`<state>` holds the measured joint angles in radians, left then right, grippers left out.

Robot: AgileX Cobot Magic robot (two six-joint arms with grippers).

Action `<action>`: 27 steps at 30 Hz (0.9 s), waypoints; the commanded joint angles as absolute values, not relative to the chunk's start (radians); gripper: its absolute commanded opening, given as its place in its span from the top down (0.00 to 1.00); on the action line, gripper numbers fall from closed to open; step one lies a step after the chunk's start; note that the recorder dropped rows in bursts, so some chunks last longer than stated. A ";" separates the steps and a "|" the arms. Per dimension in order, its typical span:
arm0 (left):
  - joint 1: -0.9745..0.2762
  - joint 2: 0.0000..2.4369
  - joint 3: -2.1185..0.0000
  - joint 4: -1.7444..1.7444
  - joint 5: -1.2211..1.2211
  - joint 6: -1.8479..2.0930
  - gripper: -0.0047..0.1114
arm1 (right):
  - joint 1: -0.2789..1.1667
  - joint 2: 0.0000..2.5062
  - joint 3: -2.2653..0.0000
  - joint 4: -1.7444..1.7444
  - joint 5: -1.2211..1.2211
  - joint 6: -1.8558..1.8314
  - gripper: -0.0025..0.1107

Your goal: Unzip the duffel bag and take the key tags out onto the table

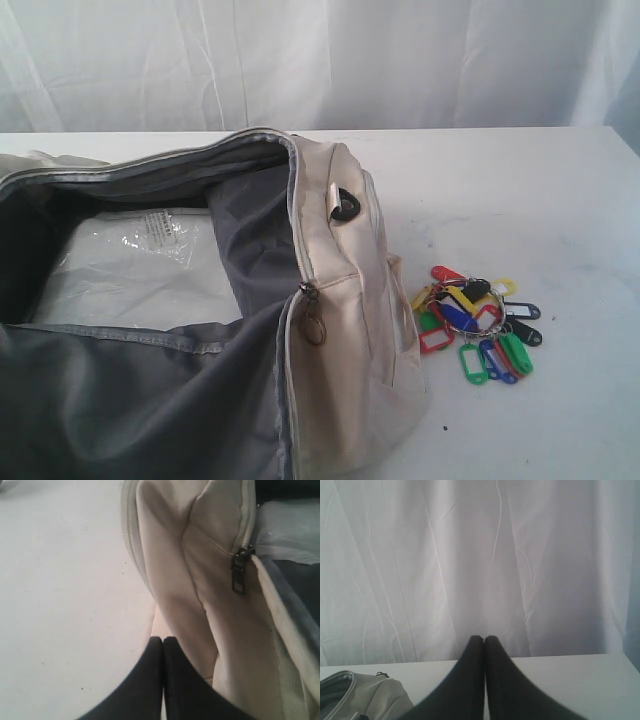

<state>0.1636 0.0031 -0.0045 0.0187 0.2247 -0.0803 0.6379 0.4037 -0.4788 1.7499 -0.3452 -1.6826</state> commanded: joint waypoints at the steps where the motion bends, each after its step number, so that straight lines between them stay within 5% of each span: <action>1: 0.165 0.000 0.000 0.024 0.237 -0.091 0.96 | 0.638 0.398 -0.476 1.744 -0.341 -1.681 0.98; 27: 0.050 0.000 0.000 0.000 0.237 -0.110 0.96 | 0.638 0.398 -0.476 1.744 -0.339 -1.681 0.98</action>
<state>0.0618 0.0031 -0.0045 0.0166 0.2343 -0.0989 0.6379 0.4037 -0.4788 1.7499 -0.3452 -1.6826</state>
